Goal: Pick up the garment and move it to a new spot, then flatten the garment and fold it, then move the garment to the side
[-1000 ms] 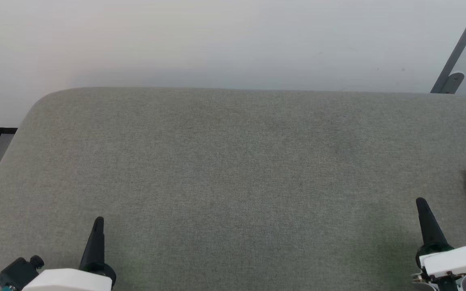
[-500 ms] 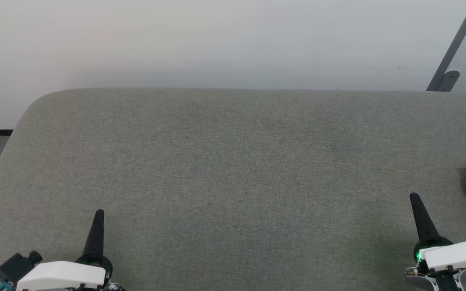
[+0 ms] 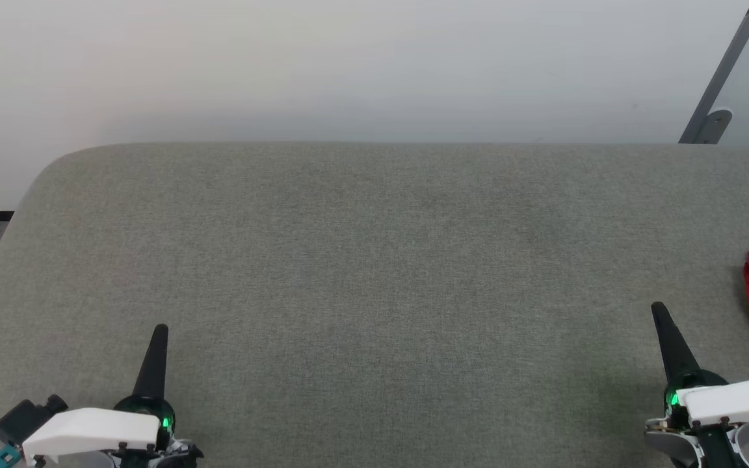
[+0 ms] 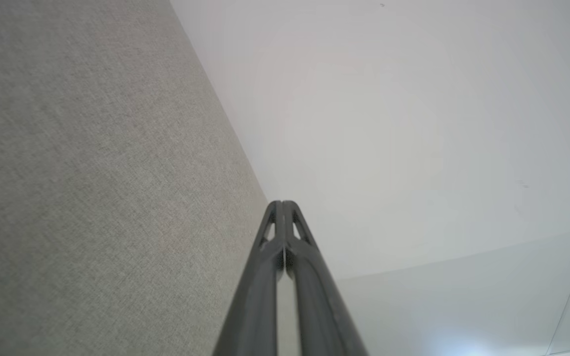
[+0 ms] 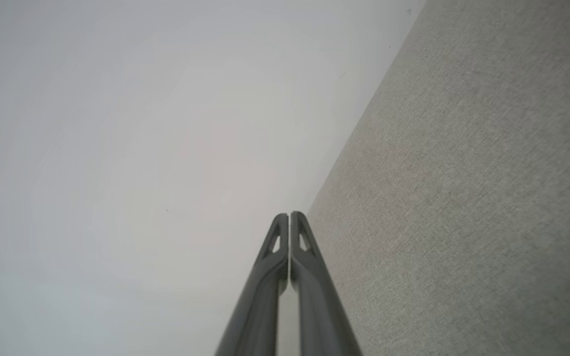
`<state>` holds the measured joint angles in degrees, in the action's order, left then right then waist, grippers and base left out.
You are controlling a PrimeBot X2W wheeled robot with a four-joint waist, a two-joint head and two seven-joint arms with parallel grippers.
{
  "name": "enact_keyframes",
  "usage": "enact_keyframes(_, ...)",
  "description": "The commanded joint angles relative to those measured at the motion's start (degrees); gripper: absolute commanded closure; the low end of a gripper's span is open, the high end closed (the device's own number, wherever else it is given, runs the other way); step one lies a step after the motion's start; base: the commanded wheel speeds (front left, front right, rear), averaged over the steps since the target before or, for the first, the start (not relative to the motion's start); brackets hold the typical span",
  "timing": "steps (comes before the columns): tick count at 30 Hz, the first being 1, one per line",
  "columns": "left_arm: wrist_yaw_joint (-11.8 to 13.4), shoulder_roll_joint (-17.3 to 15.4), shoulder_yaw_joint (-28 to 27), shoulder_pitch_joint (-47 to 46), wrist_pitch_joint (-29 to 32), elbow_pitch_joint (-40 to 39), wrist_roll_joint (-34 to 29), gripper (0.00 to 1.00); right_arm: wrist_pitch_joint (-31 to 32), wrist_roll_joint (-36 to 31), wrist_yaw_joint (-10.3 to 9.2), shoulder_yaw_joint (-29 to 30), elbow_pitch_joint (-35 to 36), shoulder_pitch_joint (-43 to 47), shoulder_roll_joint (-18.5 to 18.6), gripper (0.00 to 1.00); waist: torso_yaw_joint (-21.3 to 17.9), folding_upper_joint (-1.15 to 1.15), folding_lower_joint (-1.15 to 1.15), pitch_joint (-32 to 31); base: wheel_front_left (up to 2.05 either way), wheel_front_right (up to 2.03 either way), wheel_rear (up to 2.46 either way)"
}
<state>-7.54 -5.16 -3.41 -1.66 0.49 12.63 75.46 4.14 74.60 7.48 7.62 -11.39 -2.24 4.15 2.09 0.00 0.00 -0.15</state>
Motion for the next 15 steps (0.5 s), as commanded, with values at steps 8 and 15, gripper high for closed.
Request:
enact_keyframes(8,0.1,0.3,-0.7,-2.0,1.2,0.2,4.5,1.00,0.8,4.4,0.02,-0.3,-0.4,-1.8,-0.3,1.00,-0.4,0.00,0.00,0.1,0.00,0.00,0.00)
enact_keyframes(15,0.1,0.5,-1.1,-2.6,2.2,0.4,7.4,1.00,1.2,7.4,0.02,-0.5,-0.9,-2.3,-0.5,1.00,-0.7,0.00,0.00,0.1,0.00,0.00,0.00)
